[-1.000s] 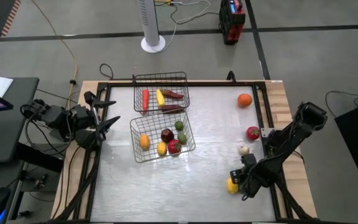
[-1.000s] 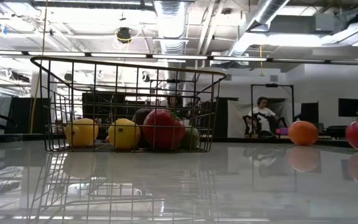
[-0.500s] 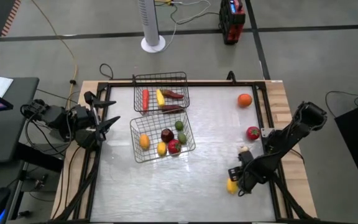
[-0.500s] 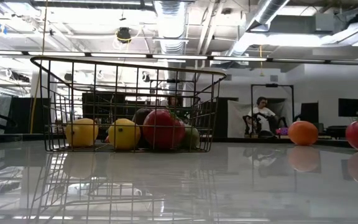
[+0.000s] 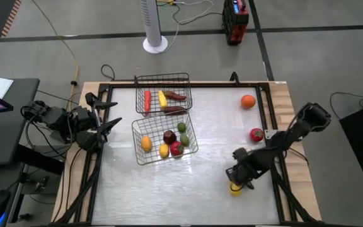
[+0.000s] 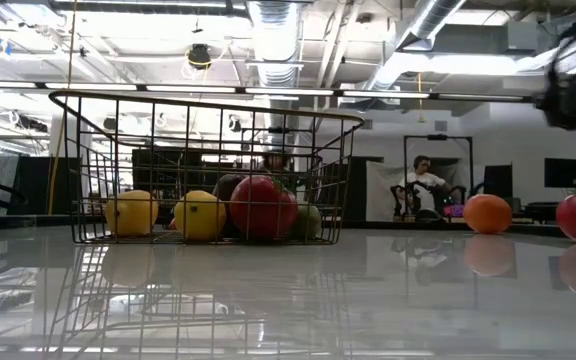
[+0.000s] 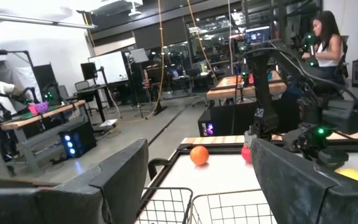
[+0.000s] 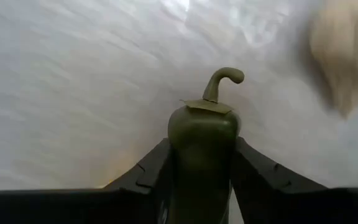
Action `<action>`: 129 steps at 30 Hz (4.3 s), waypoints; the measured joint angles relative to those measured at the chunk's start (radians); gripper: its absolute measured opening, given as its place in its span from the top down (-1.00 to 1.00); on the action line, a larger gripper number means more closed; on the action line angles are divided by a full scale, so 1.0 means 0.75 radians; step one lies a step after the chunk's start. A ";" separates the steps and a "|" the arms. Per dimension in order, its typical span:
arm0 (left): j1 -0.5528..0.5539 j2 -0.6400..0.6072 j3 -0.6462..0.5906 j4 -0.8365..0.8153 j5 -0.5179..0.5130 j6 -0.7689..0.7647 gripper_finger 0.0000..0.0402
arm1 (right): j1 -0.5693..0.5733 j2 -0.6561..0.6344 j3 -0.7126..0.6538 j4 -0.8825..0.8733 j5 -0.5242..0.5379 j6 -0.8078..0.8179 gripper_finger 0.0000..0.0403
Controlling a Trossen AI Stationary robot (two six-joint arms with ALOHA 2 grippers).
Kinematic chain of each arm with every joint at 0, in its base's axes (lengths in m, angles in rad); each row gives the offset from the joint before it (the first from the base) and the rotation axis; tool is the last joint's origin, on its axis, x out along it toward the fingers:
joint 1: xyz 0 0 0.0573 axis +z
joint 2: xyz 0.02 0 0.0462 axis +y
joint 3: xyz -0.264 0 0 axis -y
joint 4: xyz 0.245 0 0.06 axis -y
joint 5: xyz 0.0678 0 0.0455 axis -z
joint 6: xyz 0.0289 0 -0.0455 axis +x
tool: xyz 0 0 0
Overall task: Sort produce into baskets
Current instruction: Put the green chili pepper into the black wire basket, then put the orange into the brown wire basket
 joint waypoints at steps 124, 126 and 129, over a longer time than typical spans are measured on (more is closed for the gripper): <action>0.000 0.000 0.000 -0.162 -0.145 -0.180 -0.36 | -2.007 0.353 0.321 -0.288 0.432 -2.348 -0.90; 0.000 0.000 0.000 -0.162 -0.146 -0.180 -0.36 | -1.997 0.353 0.320 -0.279 0.441 -2.349 -0.86; 0.000 0.000 0.000 -0.161 -0.146 -0.180 -0.36 | -1.989 0.354 0.319 -0.276 0.446 -2.348 -0.80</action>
